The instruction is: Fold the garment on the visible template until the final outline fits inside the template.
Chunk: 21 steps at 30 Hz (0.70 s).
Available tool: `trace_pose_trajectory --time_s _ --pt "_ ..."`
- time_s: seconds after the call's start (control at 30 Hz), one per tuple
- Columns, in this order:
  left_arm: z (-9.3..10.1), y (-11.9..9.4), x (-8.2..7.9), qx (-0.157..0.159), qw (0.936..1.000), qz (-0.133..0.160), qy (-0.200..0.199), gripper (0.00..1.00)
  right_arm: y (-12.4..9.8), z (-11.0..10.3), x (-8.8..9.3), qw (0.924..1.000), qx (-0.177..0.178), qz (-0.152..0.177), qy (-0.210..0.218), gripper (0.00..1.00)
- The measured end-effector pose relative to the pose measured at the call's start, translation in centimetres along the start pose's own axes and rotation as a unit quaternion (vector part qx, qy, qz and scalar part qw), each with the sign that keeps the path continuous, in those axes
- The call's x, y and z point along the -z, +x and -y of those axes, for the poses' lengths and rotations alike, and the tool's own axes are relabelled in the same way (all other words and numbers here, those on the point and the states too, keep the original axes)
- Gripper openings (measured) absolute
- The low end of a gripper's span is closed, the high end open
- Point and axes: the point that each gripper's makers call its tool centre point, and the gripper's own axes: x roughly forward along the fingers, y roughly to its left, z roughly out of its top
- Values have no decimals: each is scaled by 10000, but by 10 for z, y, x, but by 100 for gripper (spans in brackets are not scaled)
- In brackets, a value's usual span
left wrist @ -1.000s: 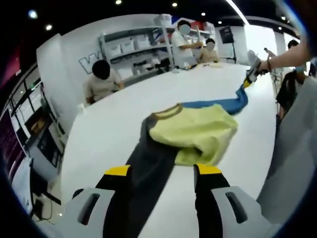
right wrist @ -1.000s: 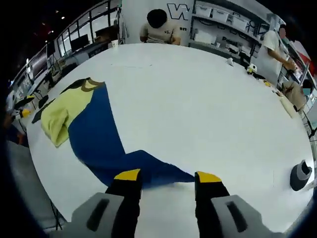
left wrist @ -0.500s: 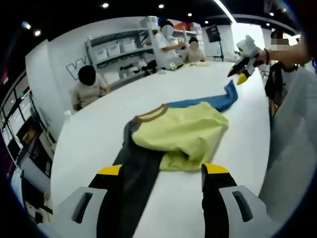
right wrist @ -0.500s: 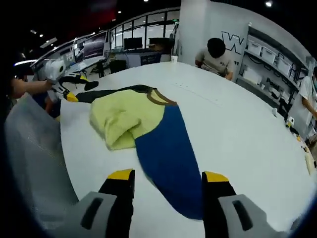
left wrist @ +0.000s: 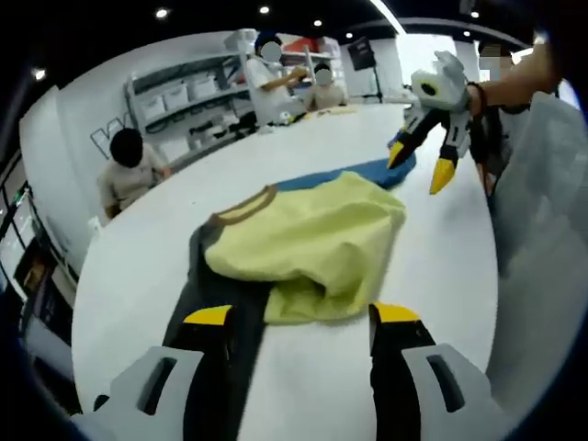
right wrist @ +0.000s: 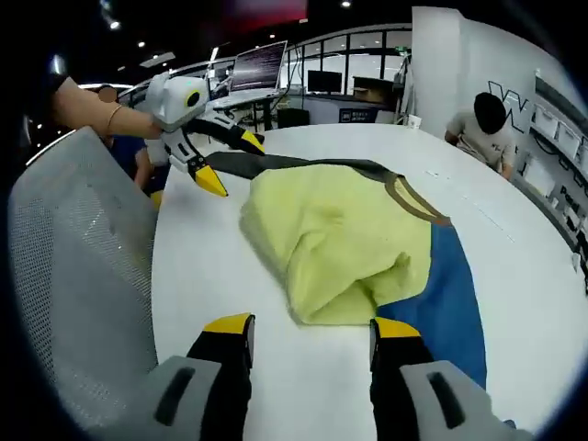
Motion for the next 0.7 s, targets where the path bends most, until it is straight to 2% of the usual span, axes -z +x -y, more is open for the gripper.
trace_pose_trajectory --time_s 0.07,0.13,0.27,0.33,0.5,0.7 --pt "1 10 8 134 9998 -128 -23 56 8 -1 4 9999 -35 -108 -38 46" --pt "9 15 6 241 9995 -192 27 54 12 -1 2 9999 -16 -117 -99 45" --pt "9 23 9 353 9989 -255 -156 53 19 2 0 9997 -54 -143 -208 40" --pt "6 29 12 375 9988 -273 -139 53 23 5 3 9992 -73 -270 -275 36" --pt "6 33 14 474 9980 -386 -189 52 31 7 11 9977 -144 -532 -405 30" --pt "6 39 16 611 9971 -403 -231 51 33 17 10 9976 -133 -535 -428 21"
